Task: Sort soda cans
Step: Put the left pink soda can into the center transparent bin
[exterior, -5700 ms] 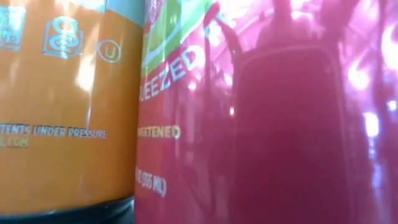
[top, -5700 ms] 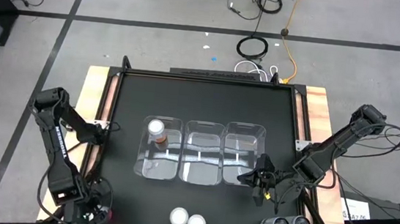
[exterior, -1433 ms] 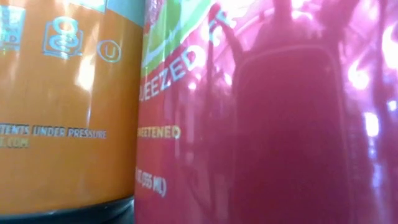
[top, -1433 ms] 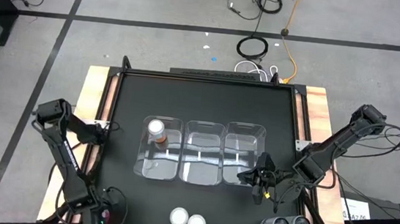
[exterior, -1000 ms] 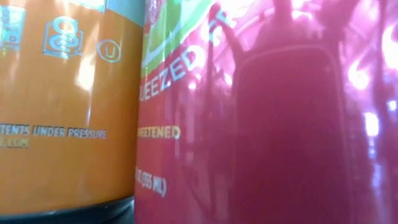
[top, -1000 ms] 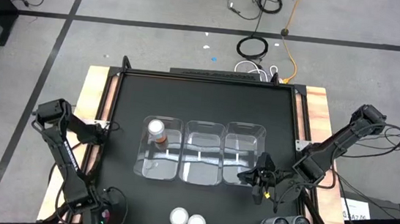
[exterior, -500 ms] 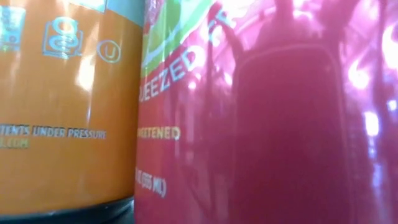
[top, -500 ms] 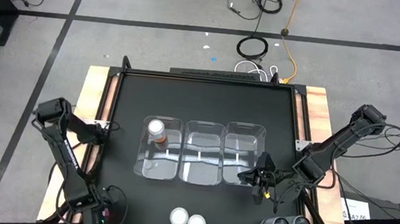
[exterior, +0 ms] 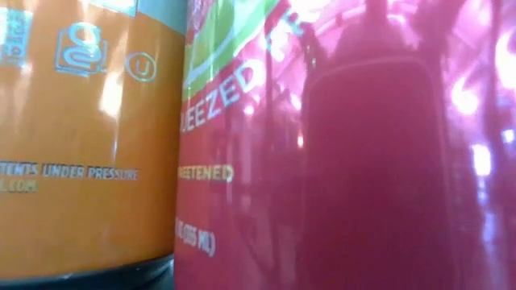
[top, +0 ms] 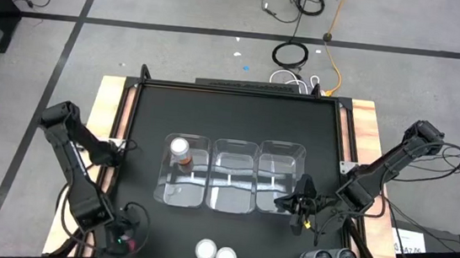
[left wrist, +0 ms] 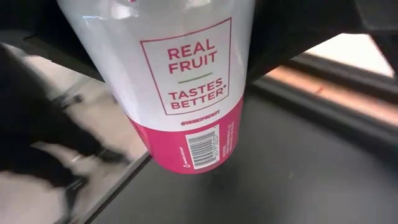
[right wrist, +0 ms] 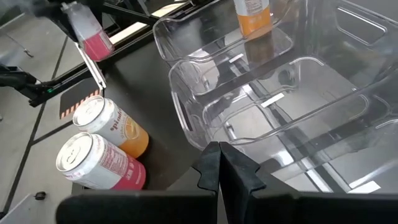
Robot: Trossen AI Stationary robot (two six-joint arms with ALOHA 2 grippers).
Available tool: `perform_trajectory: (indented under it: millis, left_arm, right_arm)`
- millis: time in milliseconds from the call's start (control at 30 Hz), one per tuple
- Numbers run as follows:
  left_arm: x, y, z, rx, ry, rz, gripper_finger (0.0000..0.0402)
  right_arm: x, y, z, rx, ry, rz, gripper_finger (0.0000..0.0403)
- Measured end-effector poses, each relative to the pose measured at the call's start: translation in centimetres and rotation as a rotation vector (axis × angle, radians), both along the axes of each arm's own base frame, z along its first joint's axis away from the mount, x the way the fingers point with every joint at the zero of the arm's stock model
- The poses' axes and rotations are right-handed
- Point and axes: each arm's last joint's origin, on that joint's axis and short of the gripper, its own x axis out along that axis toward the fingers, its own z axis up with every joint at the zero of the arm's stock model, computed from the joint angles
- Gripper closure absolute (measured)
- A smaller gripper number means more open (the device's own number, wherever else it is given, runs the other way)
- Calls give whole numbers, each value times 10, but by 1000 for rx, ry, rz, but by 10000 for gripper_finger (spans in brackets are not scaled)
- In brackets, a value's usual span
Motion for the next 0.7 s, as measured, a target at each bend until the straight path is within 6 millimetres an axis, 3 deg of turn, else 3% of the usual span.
perform_trajectory:
  millis: [367,700]
  left_arm:
    - [47,45,50,70,-396,243,77]
    - [112,124,79,185,-641,315,77]
  right_arm:
    - [-1,2,-1,2,38,74,403]
    - [-2,3,-3,8,76,136,403]
